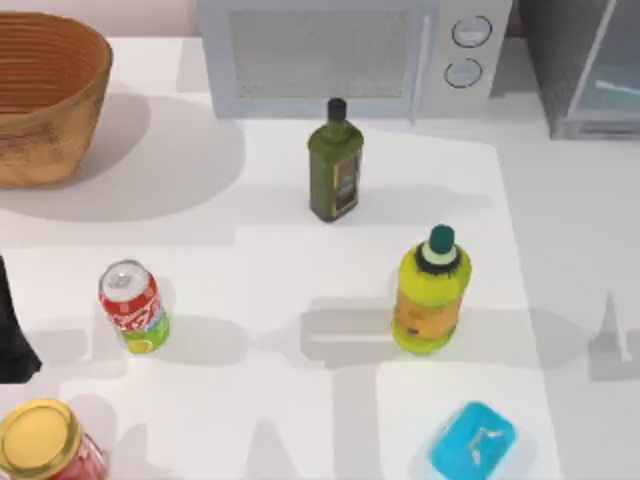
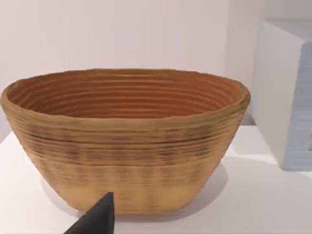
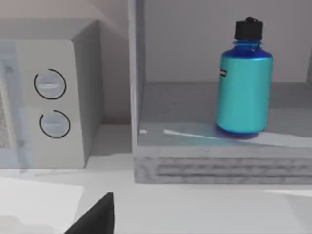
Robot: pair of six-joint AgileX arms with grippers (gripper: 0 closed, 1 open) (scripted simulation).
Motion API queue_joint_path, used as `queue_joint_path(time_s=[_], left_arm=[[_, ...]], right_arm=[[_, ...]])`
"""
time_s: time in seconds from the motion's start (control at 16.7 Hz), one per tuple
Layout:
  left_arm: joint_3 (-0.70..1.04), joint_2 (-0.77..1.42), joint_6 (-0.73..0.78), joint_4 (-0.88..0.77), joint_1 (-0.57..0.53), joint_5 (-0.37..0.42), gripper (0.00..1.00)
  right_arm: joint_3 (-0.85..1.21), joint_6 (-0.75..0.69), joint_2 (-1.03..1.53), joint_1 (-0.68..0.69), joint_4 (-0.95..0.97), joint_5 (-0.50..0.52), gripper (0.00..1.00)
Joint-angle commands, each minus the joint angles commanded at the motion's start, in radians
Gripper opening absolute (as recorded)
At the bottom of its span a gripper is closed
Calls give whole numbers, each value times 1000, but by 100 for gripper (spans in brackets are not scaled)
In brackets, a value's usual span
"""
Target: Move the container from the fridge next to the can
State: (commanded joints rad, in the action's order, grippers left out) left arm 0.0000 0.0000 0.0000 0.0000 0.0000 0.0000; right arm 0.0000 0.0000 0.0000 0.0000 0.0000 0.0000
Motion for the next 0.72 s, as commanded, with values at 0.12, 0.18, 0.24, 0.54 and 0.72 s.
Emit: queue_joint_path(time_s=[0.12,0.18,0.24,0.54,0.72], left_arm=[[0,0,0,0,0,0,100],[0,0,0,0,0,0,100],[0,0,0,0,0,0,100],[0,0,0,0,0,0,100],[0,0,0,0,0,0,100]], right_arm=[[0,0,0,0,0,0,100],[6,0,10,-1,7,-1,100],[19,1,31,-4,22,-4,100],[172,3,294,-40,196,-33,100],[306,4,577,-70,350,-60,100]])
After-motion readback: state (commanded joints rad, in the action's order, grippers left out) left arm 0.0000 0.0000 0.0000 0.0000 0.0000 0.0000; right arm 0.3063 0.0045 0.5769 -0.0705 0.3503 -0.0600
